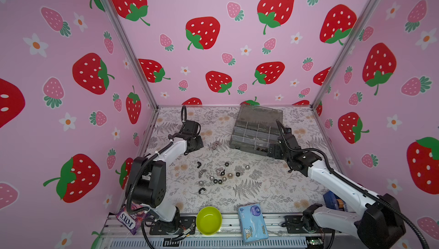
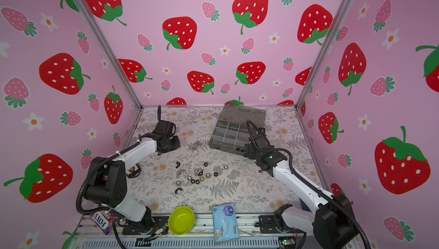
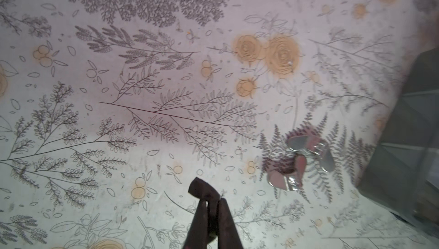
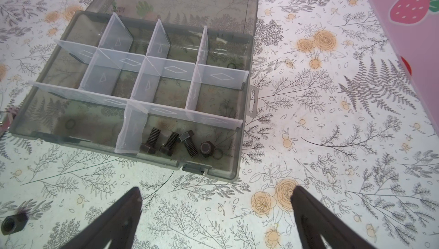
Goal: Sort the screws and nuts into containers
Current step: 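Lower the left gripper onto a black wing nut and close it, then carry the black wing nut with the left gripper into a box compartment and release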
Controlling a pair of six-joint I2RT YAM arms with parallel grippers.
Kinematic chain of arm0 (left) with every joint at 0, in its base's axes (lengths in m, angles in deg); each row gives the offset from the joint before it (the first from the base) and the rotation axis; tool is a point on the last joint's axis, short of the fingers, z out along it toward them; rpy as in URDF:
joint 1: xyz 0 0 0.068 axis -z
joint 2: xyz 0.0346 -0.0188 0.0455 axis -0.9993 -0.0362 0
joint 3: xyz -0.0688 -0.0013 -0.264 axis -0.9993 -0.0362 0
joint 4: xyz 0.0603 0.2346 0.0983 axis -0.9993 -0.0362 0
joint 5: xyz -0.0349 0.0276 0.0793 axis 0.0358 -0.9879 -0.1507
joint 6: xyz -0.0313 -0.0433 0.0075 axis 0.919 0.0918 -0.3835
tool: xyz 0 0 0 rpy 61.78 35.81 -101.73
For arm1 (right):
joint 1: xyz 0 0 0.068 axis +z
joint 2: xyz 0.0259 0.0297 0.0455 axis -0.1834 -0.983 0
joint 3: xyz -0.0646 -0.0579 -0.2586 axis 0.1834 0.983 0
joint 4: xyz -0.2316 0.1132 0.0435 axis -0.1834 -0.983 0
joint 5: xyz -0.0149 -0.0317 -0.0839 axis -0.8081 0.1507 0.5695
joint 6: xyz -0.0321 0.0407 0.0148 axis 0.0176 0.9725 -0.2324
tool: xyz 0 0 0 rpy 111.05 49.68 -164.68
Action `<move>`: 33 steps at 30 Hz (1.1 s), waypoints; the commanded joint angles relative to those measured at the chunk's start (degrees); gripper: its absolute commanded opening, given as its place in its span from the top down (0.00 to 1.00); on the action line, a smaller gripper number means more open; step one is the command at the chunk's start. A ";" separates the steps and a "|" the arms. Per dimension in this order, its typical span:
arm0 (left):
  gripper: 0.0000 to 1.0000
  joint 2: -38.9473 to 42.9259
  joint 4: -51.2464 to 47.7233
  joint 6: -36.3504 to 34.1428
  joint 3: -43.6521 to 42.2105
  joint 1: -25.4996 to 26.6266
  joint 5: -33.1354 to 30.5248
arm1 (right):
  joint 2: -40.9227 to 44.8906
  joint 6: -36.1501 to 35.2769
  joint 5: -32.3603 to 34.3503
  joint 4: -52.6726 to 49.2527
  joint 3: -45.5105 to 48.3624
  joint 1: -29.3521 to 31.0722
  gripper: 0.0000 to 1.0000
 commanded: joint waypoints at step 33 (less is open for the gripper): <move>1.00 -34.56 0.66 -1.66 46.08 19.41 3.01 | 9.31 5.85 3.24 4.03 4.53 -0.38 0.00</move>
